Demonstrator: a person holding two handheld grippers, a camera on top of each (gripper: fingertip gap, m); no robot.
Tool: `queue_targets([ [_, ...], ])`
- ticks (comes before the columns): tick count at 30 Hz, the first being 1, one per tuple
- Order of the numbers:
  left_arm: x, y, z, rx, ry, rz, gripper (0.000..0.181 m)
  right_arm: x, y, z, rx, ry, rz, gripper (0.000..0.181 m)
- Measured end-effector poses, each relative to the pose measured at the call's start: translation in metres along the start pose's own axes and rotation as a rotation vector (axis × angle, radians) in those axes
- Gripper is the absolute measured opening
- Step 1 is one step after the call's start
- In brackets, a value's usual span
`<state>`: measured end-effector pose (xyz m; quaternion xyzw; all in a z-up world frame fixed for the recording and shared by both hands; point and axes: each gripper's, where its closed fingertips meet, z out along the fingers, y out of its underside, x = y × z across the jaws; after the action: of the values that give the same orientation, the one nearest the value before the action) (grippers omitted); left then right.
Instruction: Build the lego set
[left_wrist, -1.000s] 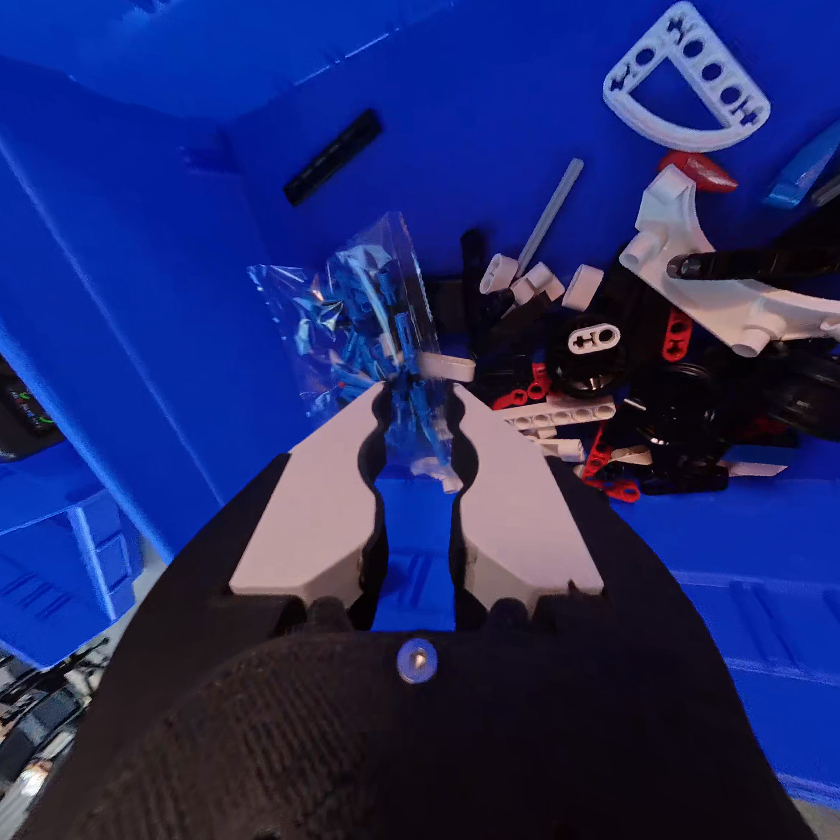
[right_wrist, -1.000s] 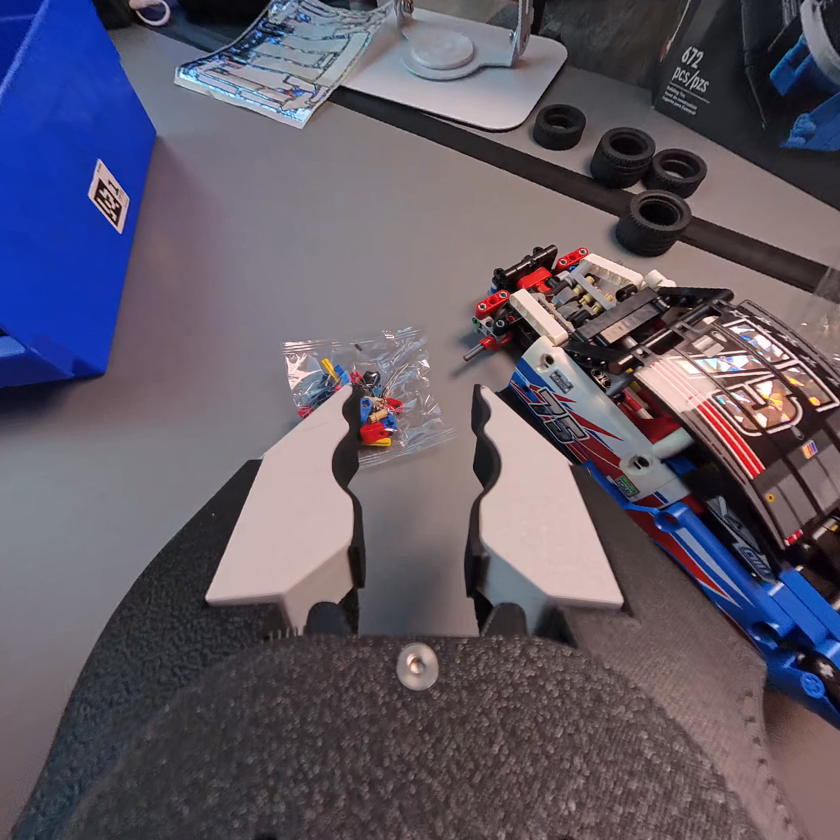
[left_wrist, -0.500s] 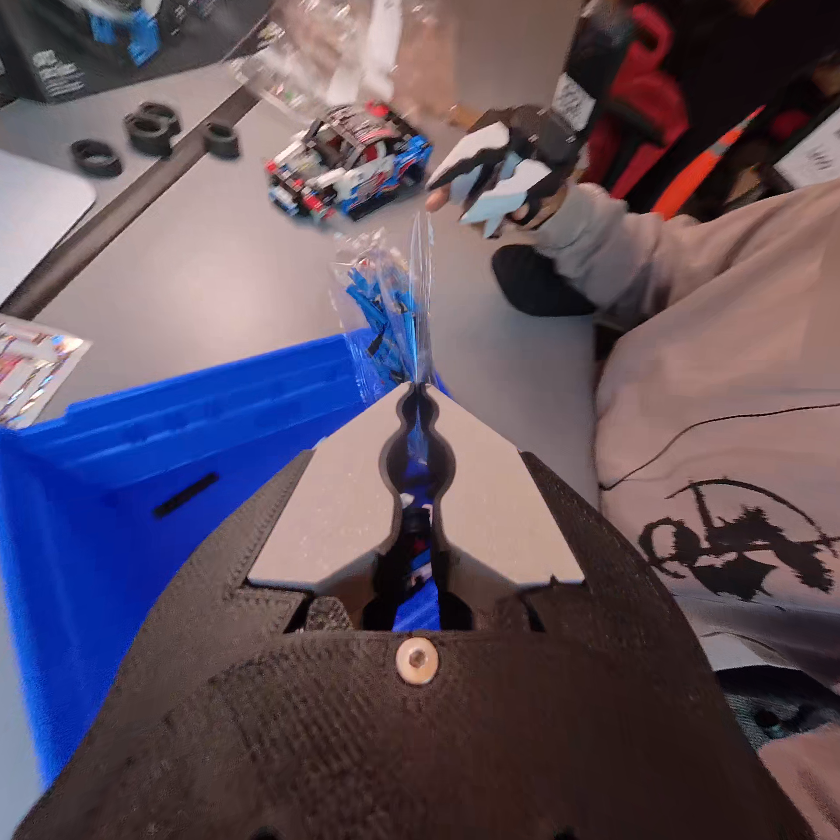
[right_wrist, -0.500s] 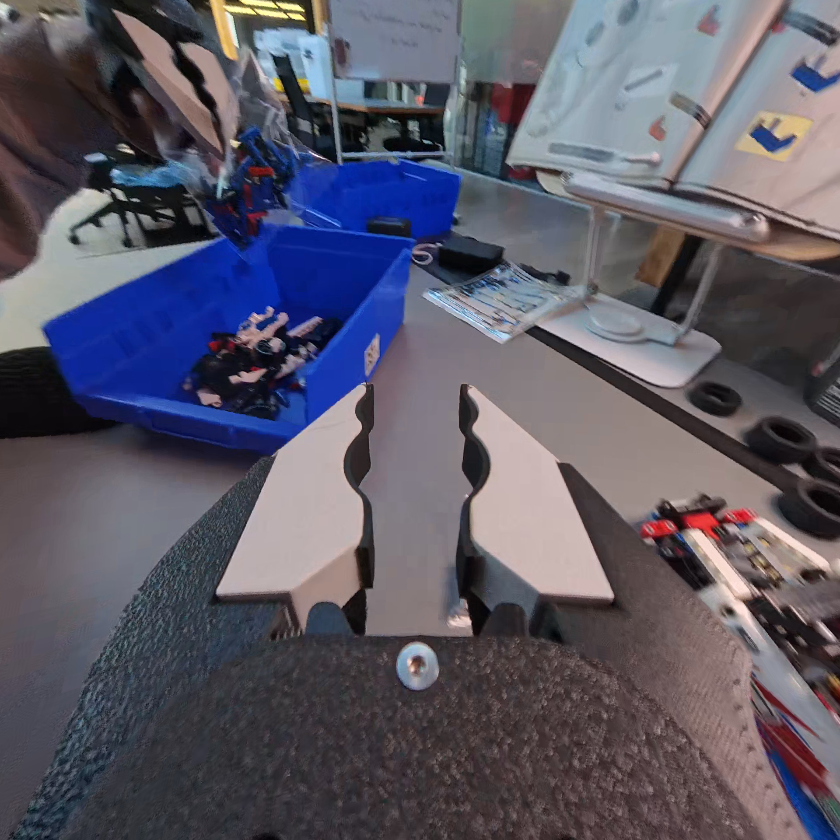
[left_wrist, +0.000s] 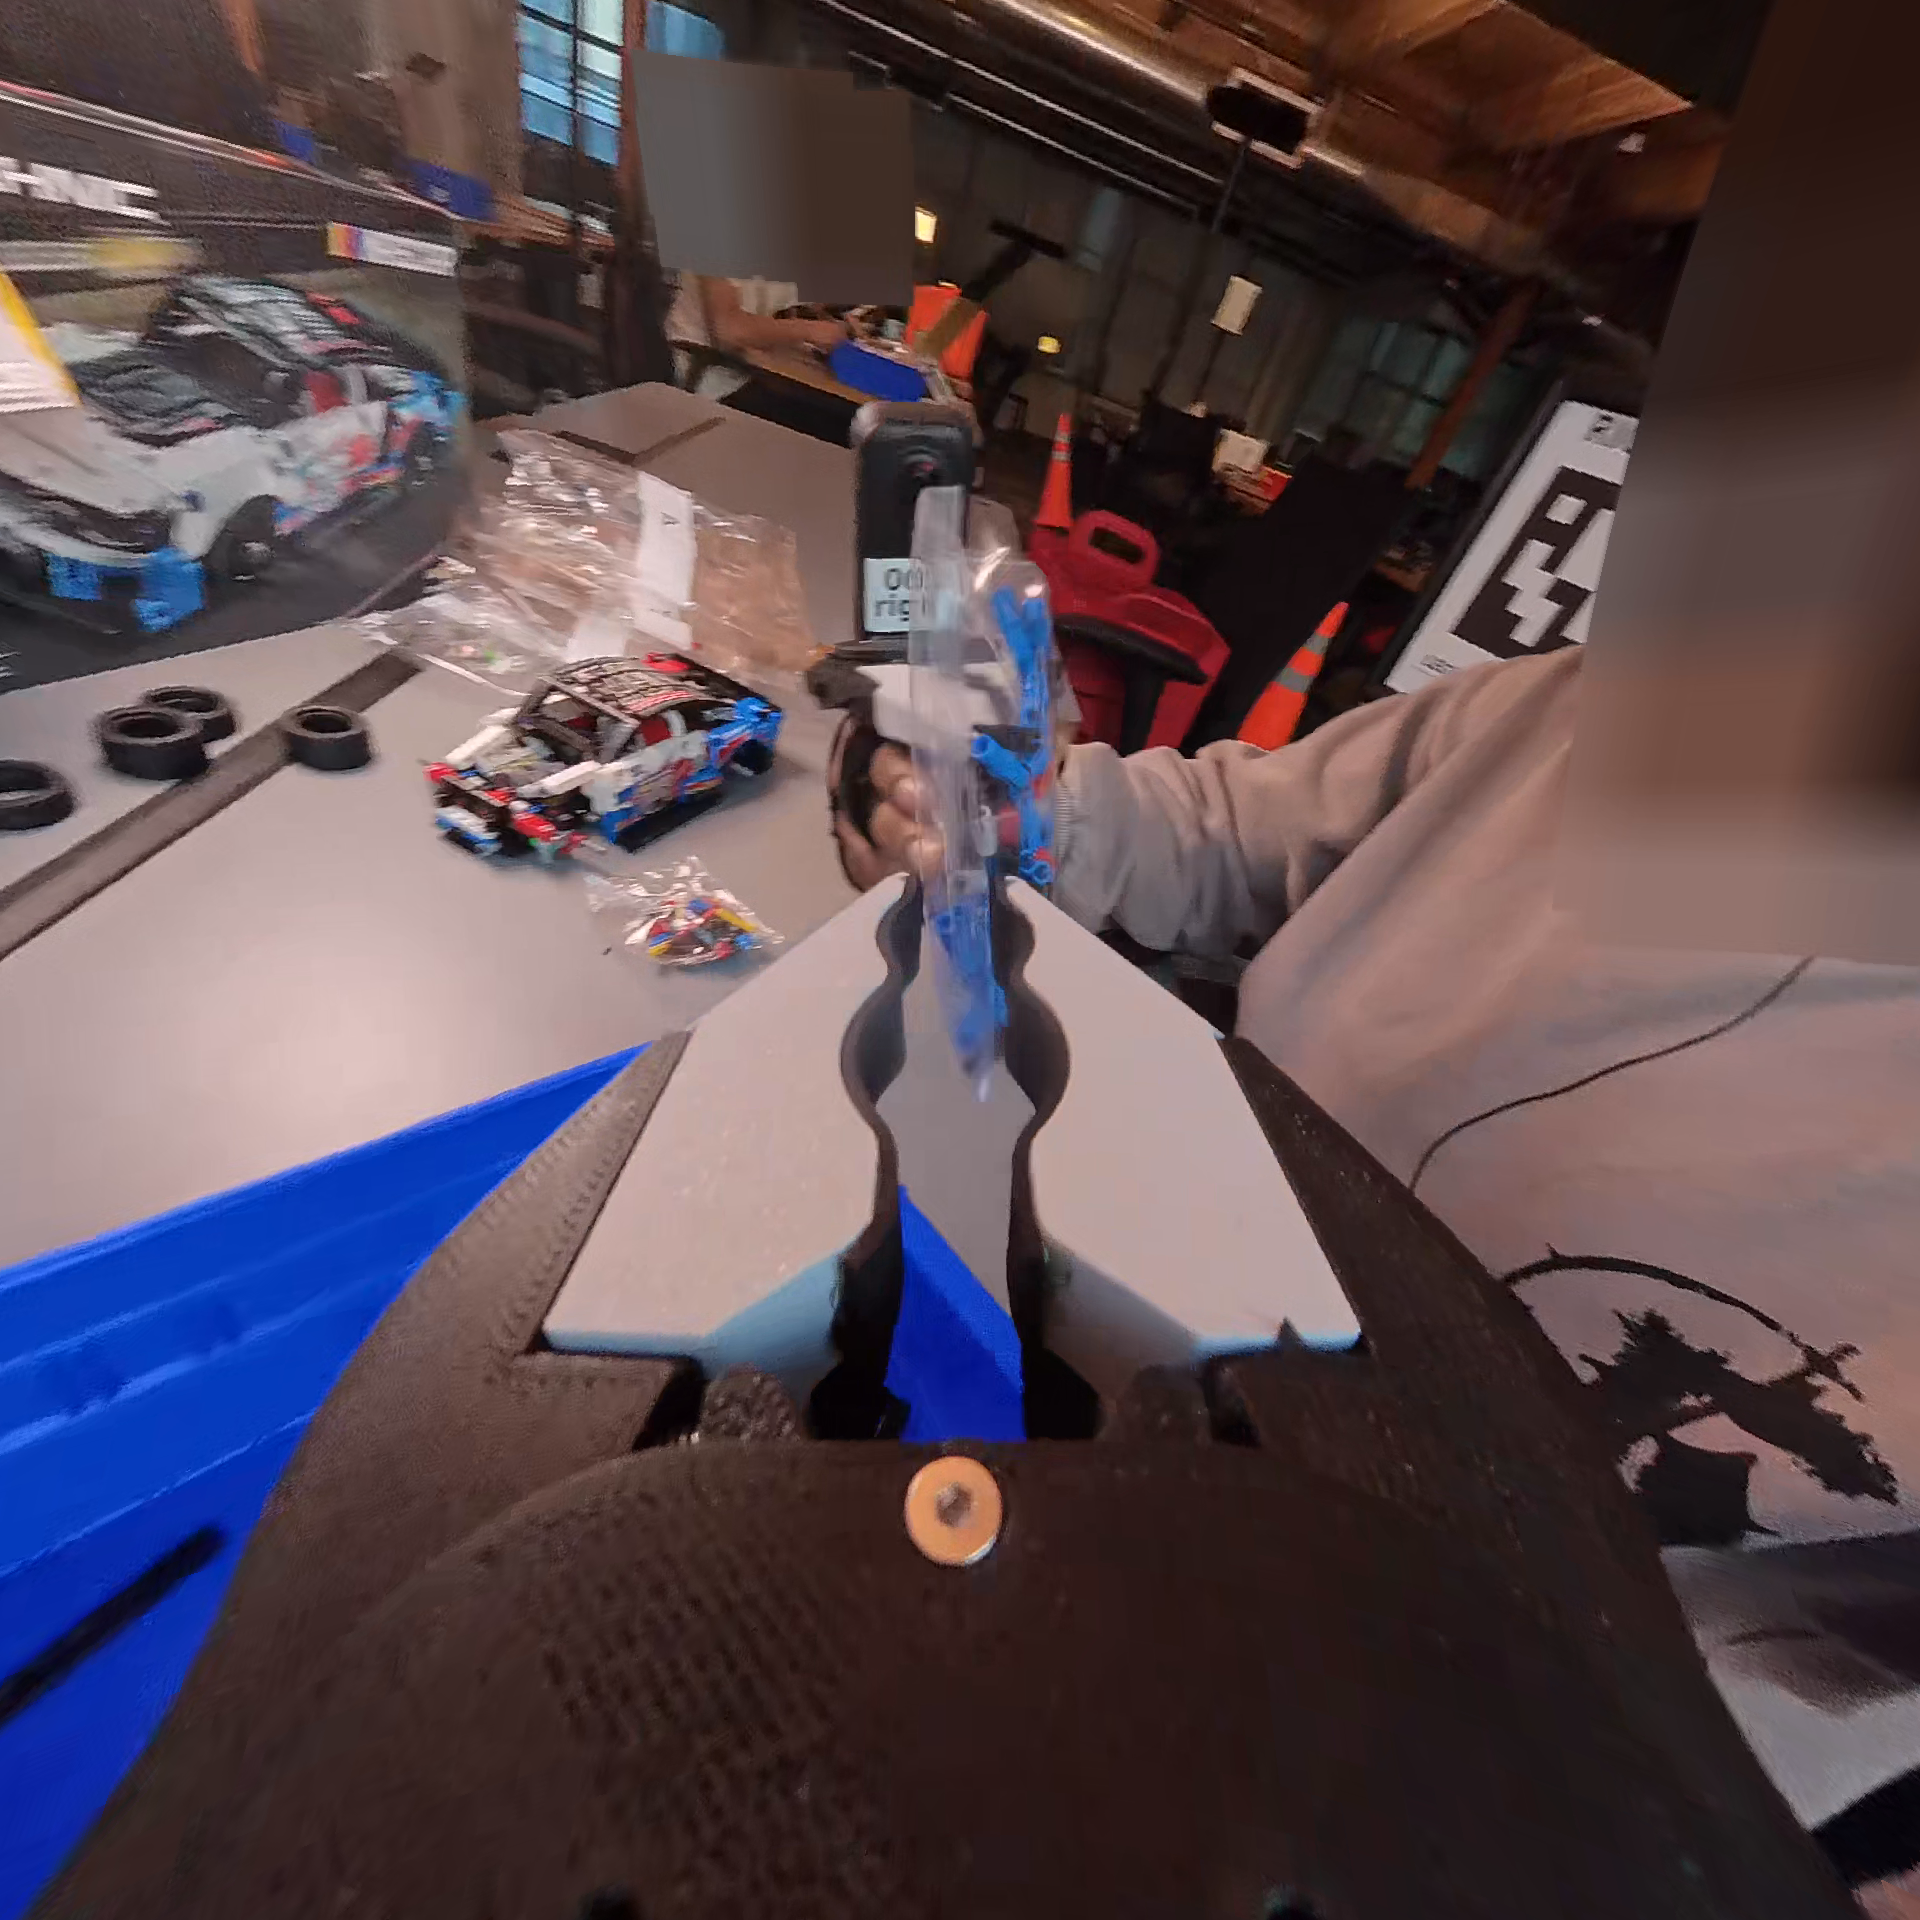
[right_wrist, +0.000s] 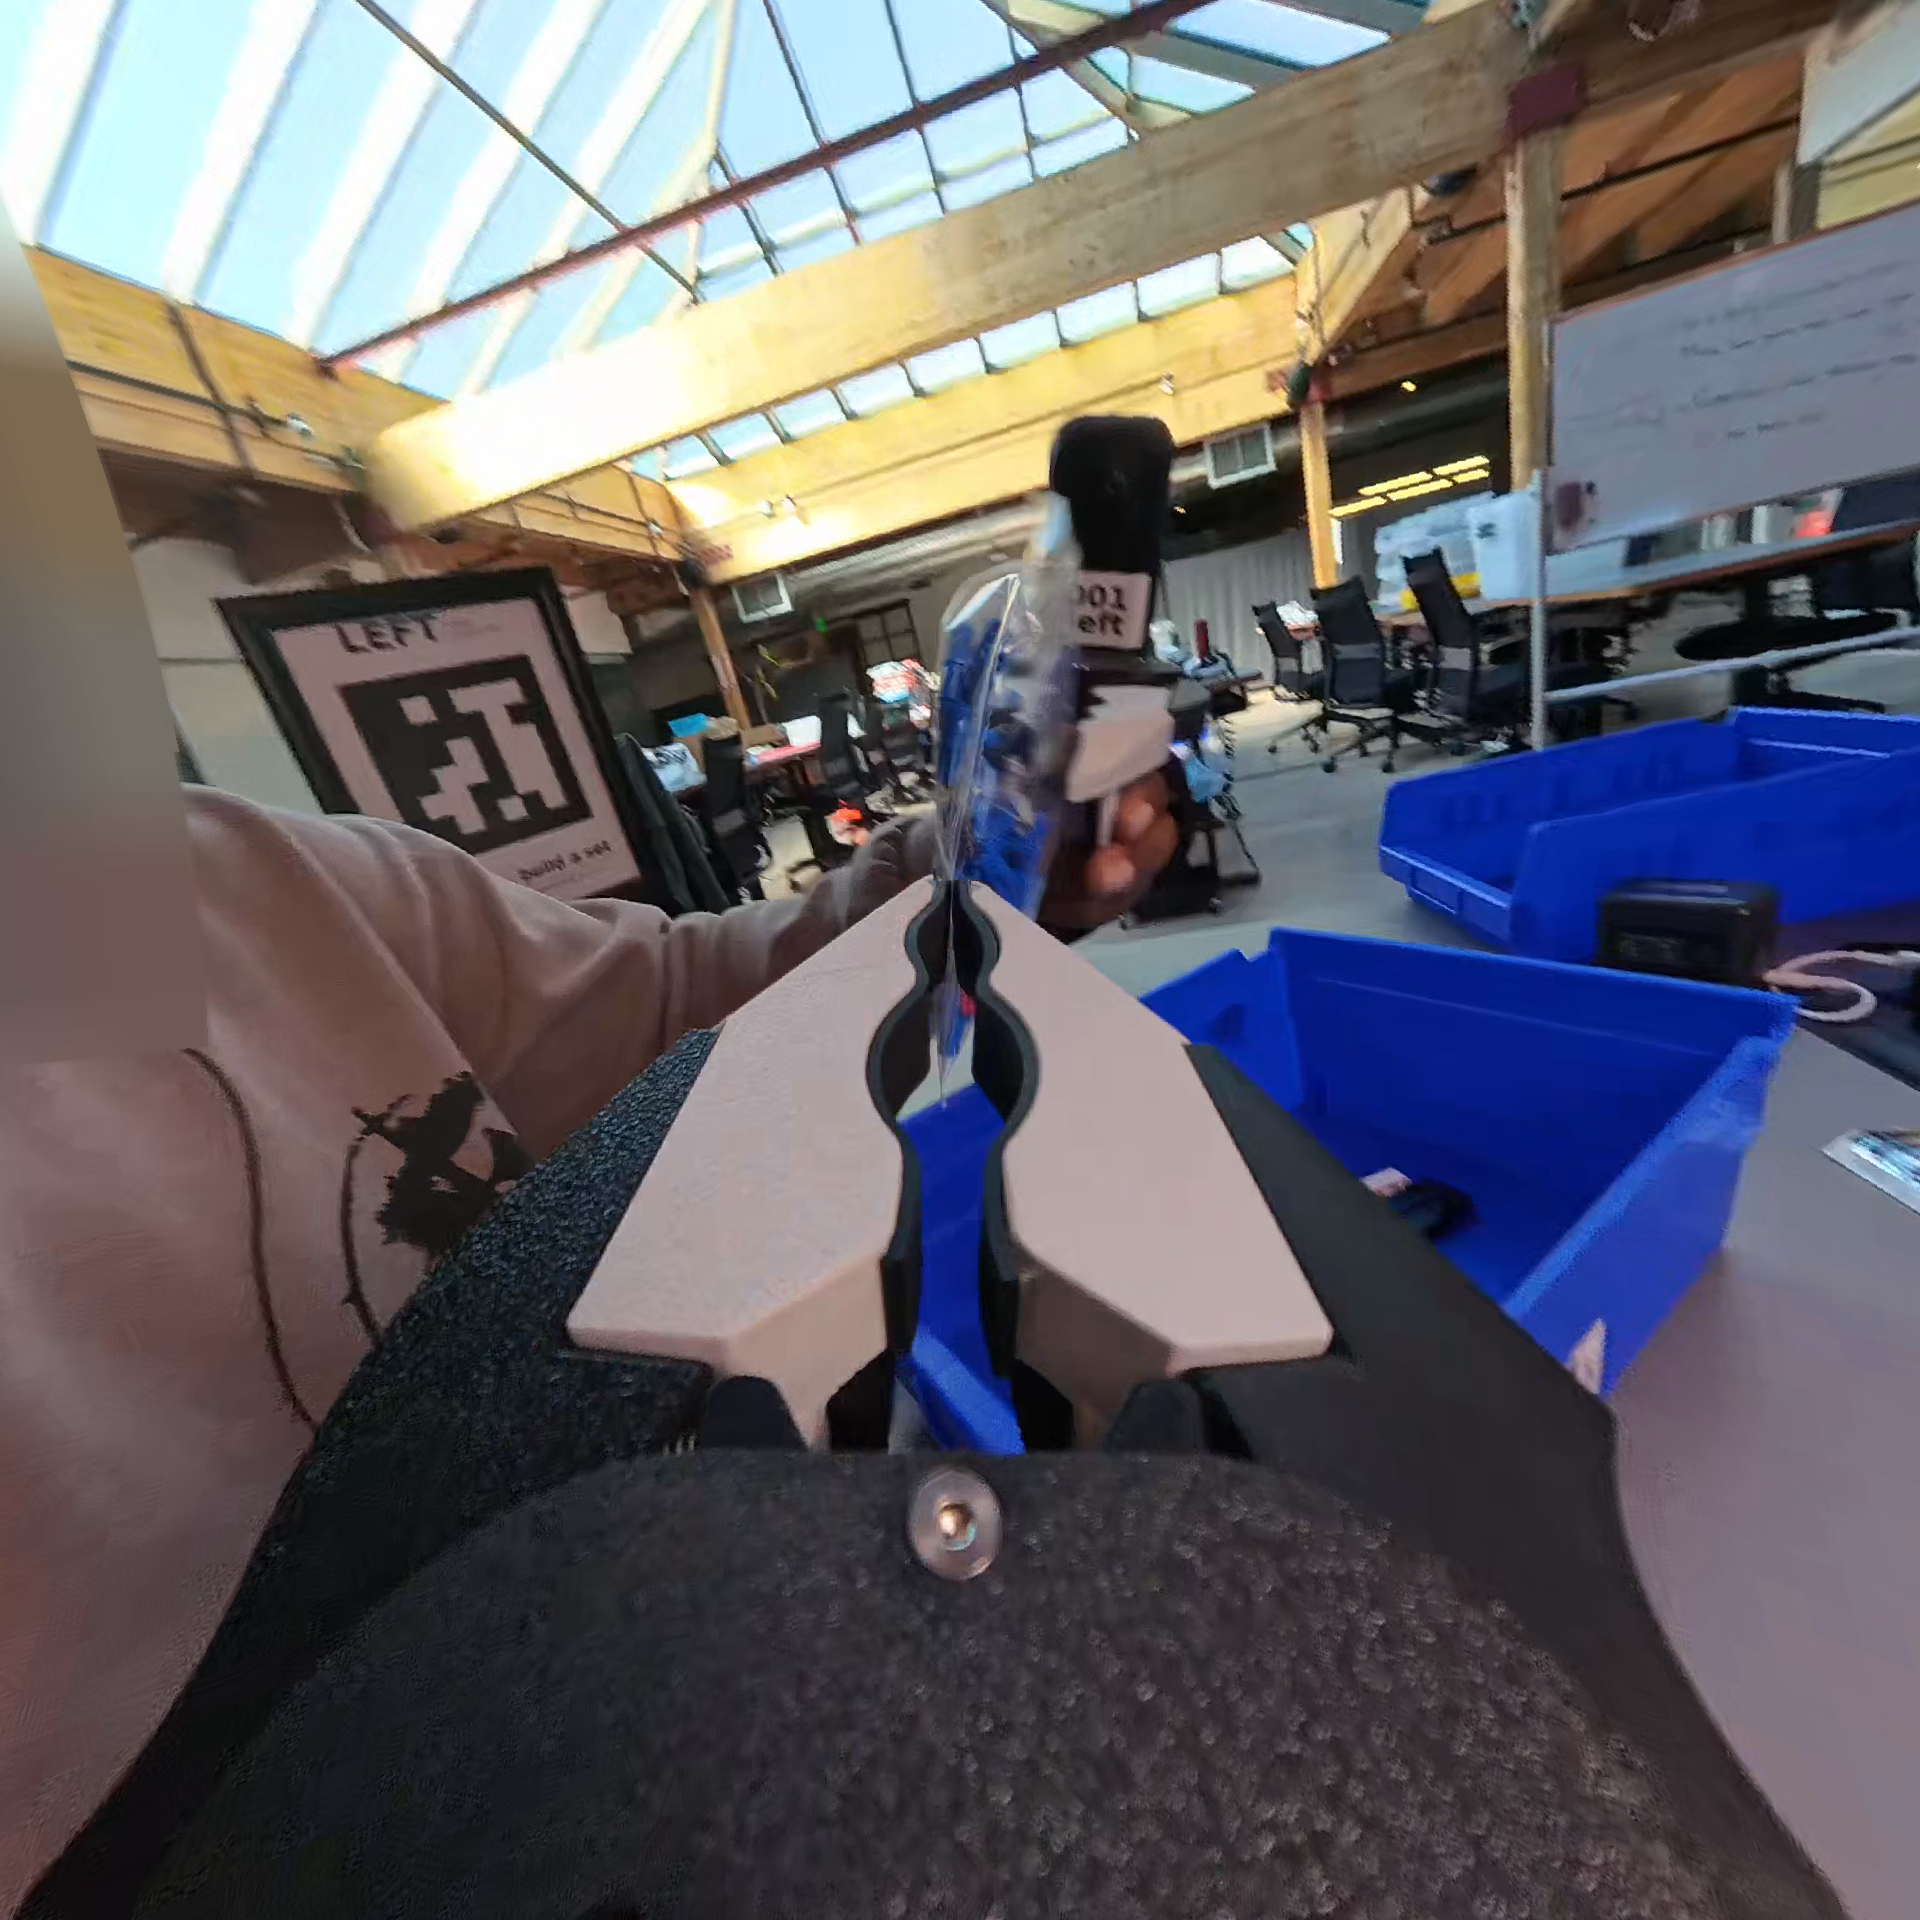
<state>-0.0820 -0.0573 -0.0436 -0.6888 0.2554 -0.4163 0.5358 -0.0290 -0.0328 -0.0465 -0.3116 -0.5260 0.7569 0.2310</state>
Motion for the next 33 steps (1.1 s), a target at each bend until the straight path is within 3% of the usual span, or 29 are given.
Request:
queue_targets([
  [3, -0.017, 0.0, -0.022, 0.042, -0.133, 0.008, 0.005, -0.005, -0.017, -0.009, 0.076, -0.059, 0.056, 0.0],
  [6, -0.027, 0.001, -0.032, 0.075, -0.205, -0.002, 0.016, 0.048, 0.024, -0.014, -0.196, 0.247, -0.007, 0.0],
  [7, -0.03, 0.004, -0.034, 0.075, -0.224, -0.005, 0.02, 0.051, 0.034, -0.016, -0.259, 0.275, -0.045, 0.0],
  [10, -0.037, 0.014, -0.034, 0.052, -0.268, -0.018, 0.026, 0.031, 0.029, -0.014, -0.26, 0.2, -0.059, 0.0],
  [15, -0.04, 0.034, -0.037, -0.029, -0.345, -0.007, 0.027, 0.028, 0.018, -0.047, -0.34, 0.274, -0.14, 0.0],
  [18, -0.041, 0.049, -0.045, -0.101, -0.423, 0.022, 0.027, 0.035, 0.017, -0.083, -0.356, 0.353, -0.07, 0.0],
  [23, -0.037, 0.077, -0.07, -0.244, -0.53, 0.086, 0.027, 0.058, 0.056, -0.158, -0.445, 0.535, 0.23, 0.0],
  [27, -0.027, 0.089, -0.09, -0.332, -0.557, 0.125, 0.03, 0.088, 0.079, -0.216, -0.523, 0.804, 0.186, 0.0],
  [33, 0.008, 0.127, -0.096, -0.637, -0.468, 0.252, 0.049, 0.073, 0.065, -0.208, -0.465, 0.763, 0.042, 0.009],
])
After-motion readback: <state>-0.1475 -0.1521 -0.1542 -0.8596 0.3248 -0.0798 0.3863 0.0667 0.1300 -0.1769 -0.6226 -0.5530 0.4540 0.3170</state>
